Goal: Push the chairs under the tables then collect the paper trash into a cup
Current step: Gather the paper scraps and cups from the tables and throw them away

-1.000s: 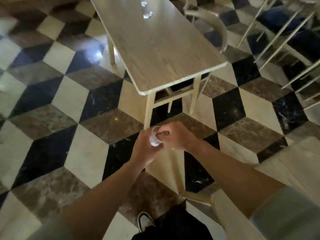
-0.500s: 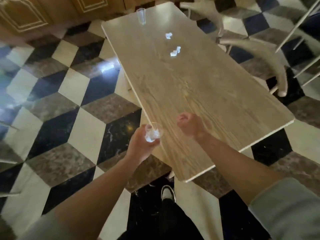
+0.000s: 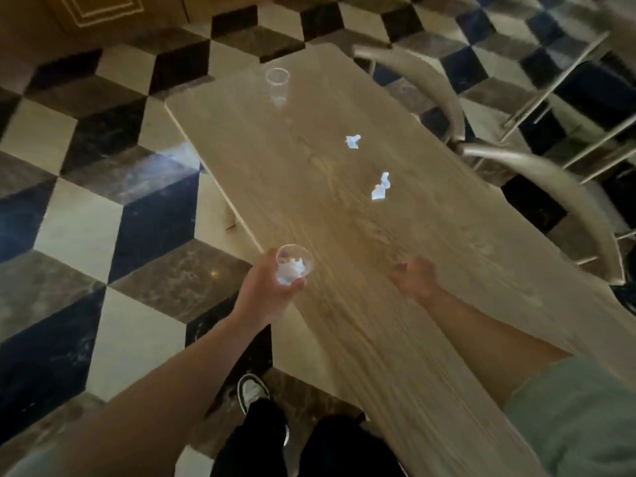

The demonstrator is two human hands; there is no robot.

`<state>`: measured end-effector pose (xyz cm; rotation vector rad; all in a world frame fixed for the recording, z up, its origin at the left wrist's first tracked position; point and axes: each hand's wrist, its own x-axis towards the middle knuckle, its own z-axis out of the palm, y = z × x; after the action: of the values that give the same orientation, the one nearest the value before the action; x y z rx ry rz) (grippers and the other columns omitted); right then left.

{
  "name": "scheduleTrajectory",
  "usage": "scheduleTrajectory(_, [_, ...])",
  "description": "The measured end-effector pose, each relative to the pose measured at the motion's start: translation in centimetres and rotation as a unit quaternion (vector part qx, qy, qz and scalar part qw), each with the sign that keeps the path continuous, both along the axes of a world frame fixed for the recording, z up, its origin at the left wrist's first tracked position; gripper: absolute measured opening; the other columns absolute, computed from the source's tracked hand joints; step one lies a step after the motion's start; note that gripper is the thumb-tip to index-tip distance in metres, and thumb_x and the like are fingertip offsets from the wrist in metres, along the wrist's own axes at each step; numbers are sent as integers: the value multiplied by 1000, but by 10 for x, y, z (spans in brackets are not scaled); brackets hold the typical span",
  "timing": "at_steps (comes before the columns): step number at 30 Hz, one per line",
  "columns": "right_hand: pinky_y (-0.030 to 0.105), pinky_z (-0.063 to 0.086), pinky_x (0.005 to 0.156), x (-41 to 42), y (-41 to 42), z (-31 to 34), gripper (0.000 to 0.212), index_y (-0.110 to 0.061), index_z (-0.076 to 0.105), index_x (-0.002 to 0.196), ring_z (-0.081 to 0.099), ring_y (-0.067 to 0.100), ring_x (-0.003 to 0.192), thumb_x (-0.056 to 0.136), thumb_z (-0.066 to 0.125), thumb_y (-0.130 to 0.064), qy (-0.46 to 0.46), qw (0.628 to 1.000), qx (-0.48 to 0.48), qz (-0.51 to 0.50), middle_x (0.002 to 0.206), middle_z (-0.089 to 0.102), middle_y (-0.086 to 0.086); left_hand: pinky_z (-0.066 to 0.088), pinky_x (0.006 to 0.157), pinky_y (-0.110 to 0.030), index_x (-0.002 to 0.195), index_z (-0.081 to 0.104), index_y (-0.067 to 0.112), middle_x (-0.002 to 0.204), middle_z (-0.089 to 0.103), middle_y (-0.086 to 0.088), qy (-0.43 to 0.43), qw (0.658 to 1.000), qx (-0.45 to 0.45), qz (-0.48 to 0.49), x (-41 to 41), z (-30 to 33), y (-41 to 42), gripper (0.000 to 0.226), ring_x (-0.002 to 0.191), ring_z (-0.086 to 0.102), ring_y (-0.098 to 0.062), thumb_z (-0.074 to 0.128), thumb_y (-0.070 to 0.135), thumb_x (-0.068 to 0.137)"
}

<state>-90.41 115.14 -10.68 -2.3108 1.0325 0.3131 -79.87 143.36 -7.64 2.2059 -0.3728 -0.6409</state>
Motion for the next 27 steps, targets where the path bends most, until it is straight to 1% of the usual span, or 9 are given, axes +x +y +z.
scheduleTrajectory(2, [33, 41, 76, 33, -3, -3, 17, -1, 75, 91, 61, 23, 94, 89, 76, -18, -7, 999, 2, -32, 91, 64, 18, 55, 85, -36, 137, 55, 18, 120, 64, -3, -16, 1000, 7, -23, 46, 4, -3, 58, 103, 65, -21, 78, 36, 87])
scheduleTrajectory(5, [40, 51, 83, 75, -10, -1, 30, 5, 74, 101, 69, 37, 98, 86, 78, -21, -18, 995, -20, -98, 100, 73, 26, 50, 85, -35, 139, 51, 17, 121, 62, -2, -15, 998, 10, -63, 109, 14, -28, 60, 106, 62, -22, 77, 37, 88])
scheduleTrajectory(8, [38, 50, 77, 112, -17, 2, 32, -5, 66, 112, 66, 34, 98, 84, 72, -20, -75, 982, -43, -165, 109, 70, 16, 55, 95, -49, 137, 52, 14, 124, 61, -8, -6, 994, -6, -106, 158, 16, -63, 58, 110, 63, -27, 78, 31, 88])
scheduleTrajectory(11, [34, 41, 75, 148, -34, -11, 29, -17, 64, 118, 62, 32, 96, 93, 66, -30, -121, 973, -77, -180, 117, 61, 11, 55, 95, -51, 133, 56, 12, 120, 63, -6, -7, 991, -6, -133, 202, 3, -106, 56, 108, 64, -27, 81, 28, 86])
scheduleTrajectory(16, [27, 41, 69, 177, -49, -28, 2, -8, 74, 88, 66, 32, 81, 87, 72, -8, -180, 957, -111, -197, 96, 69, 15, 53, 98, -54, 134, 57, 6, 121, 66, -14, 6, 980, -9, -197, 245, -7, -154, 69, 110, 65, -31, 80, 39, 77])
scheduleTrajectory(20, [27, 48, 73, 197, -60, -28, 9, -11, 72, 81, 61, 23, 78, 80, 75, -3, -188, 949, -123, -220, 106, 60, 9, 51, 100, -57, 132, 57, 3, 124, 66, -20, 25, 971, -41, -233, 282, -11, -186, 83, 114, 65, -38, 73, 56, 70])
scheduleTrajectory(23, [33, 49, 69, 222, -60, -26, 10, -6, 71, 79, 66, 34, 74, 77, 75, 3, -196, 950, -143, -195, 90, 68, 14, 53, 98, -48, 132, 58, 6, 123, 67, -14, 4, 969, -46, -244, 311, -11, -196, 83, 112, 65, -31, 72, 60, 70])
scheduleTrajectory(25, [37, 53, 68, 249, -59, -20, 16, -7, 71, 87, 64, 30, 69, 75, 76, 3, -229, 943, -145, -192, 83, 70, 10, 51, 93, -38, 132, 60, 6, 122, 67, -10, -14, 966, -35, -257, 331, -11, -197, 76, 110, 65, -27, 78, 51, 73])
scheduleTrajectory(27, [37, 55, 73, 288, -55, -14, 42, -11, 65, 116, 65, 25, 73, 77, 77, -2, -233, 947, -99, -196, 89, 71, 3, 48, 89, -33, 130, 61, 6, 118, 68, -7, -39, 958, -33, -283, 357, -17, -195, 65, 105, 64, -24, 86, 36, 78])
